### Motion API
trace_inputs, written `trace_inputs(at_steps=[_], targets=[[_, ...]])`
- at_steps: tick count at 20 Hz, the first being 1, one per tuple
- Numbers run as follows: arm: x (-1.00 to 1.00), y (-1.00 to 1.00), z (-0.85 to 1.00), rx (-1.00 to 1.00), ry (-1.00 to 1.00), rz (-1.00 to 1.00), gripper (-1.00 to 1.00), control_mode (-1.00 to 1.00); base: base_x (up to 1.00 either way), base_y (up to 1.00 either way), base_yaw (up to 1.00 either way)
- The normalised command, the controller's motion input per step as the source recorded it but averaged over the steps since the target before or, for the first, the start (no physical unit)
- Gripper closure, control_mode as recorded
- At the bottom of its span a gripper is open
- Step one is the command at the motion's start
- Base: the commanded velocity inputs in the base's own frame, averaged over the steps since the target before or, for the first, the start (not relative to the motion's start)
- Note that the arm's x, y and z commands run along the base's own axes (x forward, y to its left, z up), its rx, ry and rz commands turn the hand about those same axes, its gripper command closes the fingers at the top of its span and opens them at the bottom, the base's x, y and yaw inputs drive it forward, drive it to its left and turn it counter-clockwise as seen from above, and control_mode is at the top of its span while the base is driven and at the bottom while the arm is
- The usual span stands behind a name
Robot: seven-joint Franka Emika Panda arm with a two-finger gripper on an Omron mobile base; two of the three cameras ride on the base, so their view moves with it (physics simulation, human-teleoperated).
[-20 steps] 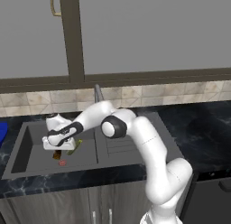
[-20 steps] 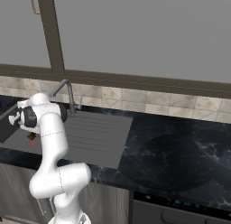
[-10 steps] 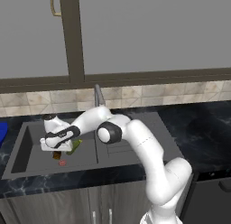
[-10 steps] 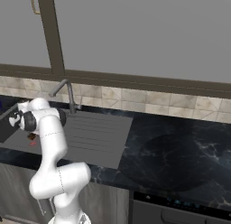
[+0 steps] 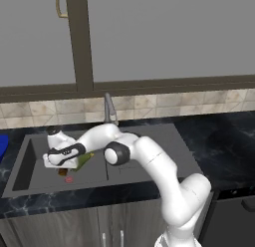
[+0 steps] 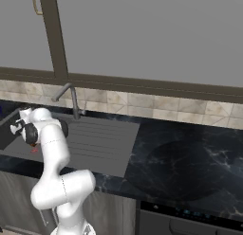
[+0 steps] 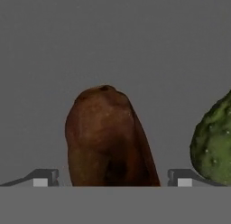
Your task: Pick up all produce items and place them in the sink. Turn on the sink faucet to wash them. Then turn the sink off and put them in the tray.
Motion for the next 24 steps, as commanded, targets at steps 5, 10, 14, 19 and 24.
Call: trace_inputs(at_steps=[5, 10, 14, 19, 24], targets=[[0.03, 0.01, -0.23, 0.00, 0.00, 0.00, 1.00, -1.00, 0.00, 0.00, 0.00], [0.00, -0.04, -0.09, 0.00, 0.01, 0.00, 1.00, -1.00, 0.00, 0.00, 0.00], [-0.09, -0.38, 0.06, 0.00, 0.00, -0.03, 1.00, -1.00, 0.00, 0.00, 0.00], [-0.16, -0.58, 0.50, 0.00, 0.00, -0.04, 1.00, -1.00, 0.00, 0.00, 0.00], [-0.55, -0.54, 0.97, 0.01, -0.02, 0.00, 1.00, -1.00, 0.00, 0.00, 0.00]])
